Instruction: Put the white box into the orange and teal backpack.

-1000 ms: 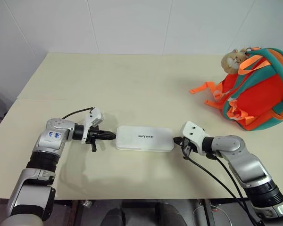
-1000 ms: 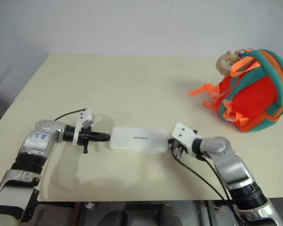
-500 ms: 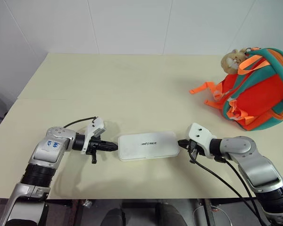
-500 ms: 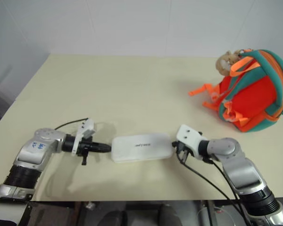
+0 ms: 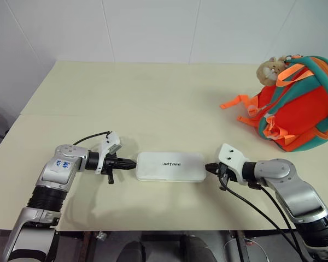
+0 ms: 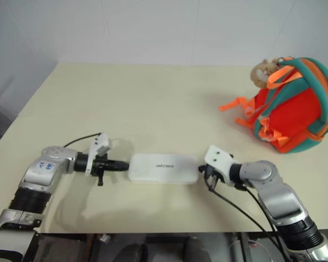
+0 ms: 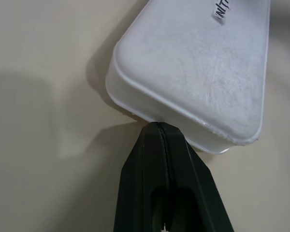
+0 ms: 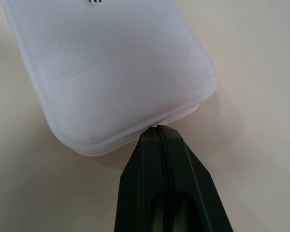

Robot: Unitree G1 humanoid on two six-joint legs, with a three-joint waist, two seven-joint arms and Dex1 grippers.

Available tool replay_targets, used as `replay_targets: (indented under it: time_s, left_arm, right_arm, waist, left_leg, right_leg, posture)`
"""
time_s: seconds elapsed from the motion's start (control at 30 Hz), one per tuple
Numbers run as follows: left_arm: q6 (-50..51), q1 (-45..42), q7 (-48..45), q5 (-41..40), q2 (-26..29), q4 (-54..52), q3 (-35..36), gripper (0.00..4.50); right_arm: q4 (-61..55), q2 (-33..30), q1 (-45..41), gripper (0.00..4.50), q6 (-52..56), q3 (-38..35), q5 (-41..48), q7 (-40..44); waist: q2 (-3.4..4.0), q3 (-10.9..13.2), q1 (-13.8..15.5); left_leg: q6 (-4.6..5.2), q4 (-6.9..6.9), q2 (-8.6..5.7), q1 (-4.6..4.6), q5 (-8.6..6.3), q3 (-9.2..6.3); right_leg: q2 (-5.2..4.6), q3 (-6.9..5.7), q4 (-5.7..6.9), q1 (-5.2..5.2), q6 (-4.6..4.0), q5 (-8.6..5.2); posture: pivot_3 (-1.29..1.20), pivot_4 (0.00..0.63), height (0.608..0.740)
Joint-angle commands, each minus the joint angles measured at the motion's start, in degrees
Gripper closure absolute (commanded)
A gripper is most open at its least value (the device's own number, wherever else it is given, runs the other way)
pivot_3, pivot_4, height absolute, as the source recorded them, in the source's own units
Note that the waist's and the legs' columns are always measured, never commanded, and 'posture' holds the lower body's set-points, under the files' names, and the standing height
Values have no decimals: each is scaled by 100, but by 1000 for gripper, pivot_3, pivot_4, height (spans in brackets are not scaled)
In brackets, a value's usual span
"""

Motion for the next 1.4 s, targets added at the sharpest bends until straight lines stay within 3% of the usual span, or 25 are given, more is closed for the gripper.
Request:
replay_targets:
  time_s: [0.03,0.2,0.3,0.67,0.73,0.97,1.1,1.27,1.4]
  left_arm:
    - [-155,-157,-67,-106,-80,-68,-68,4500]
    - [-104,-132,-330,-205,38,-102,-106,4500]
    - [-211,-196,-347,-156,89,102,-74,3957]
    - [-542,-475,-141,-45,419,835,199,603]
    - [-562,-515,-108,-60,516,919,253,12]
    - [-349,-646,-77,-154,819,1071,449,0]
    - [-72,-696,162,-337,795,1141,763,0]
    - [54,-651,450,-699,514,939,1147,0]
    - [720,-491,527,-1300,258,588,1506,0]
  right_arm:
    - [-230,-106,77,4380,-232,-115,180,129]
    - [-136,-294,188,4380,-369,-265,154,103]
    - [-55,-426,280,4380,-462,-404,153,75]
    - [261,-924,451,4380,-677,-1072,72,-30]
    - [242,-1119,530,3643,-585,-1250,127,33]
    - [121,-1563,825,1417,-471,-1794,394,265]
    - [-72,-1308,810,63,-9,-2115,912,180]
    - [-275,-916,715,19,981,-2257,1599,-99]
    - [-276,-412,539,19,1843,-2365,2174,-529]
  waist:
    - [0,0,1]
    - [0,0,-2]
    - [0,0,2]
    - [2,1,0]
    - [3,2,0]
    - [3,2,2]
    - [3,2,-2]
    - [3,2,2]
    - [1,1,5]
  left_leg:
    - [0,-1,0,-1,0,0]
    - [0,1,-1,-2,-1,1]
    - [0,2,0,-1,-1,0]
    - [0,3,-1,-1,0,2]
    - [0,1,-1,-1,-1,2]
    - [1,2,-1,-1,-1,2]
    - [1,4,1,0,-1,1]
    - [1,3,6,1,-1,-1]
    - [1,7,14,-1,-1,-6]
  right_leg:
    - [0,0,1,0,0,0]
    - [-1,1,-1,0,1,0]
    - [1,-1,0,0,0,0]
    - [0,0,1,-1,0,0]
    - [0,1,-1,-1,1,0]
    - [0,0,-1,1,0,0]
    - [0,0,2,2,1,0]
    - [1,0,4,2,1,0]
    - [-7,4,4,2,3,2]
  posture:
    - [0,150,740]
    - [0,150,740]
    - [0,150,740]
    - [0,150,740]
    - [0,150,740]
    - [0,150,740]
    - [0,150,740]
    - [0,150,740]
    - [0,150,740]
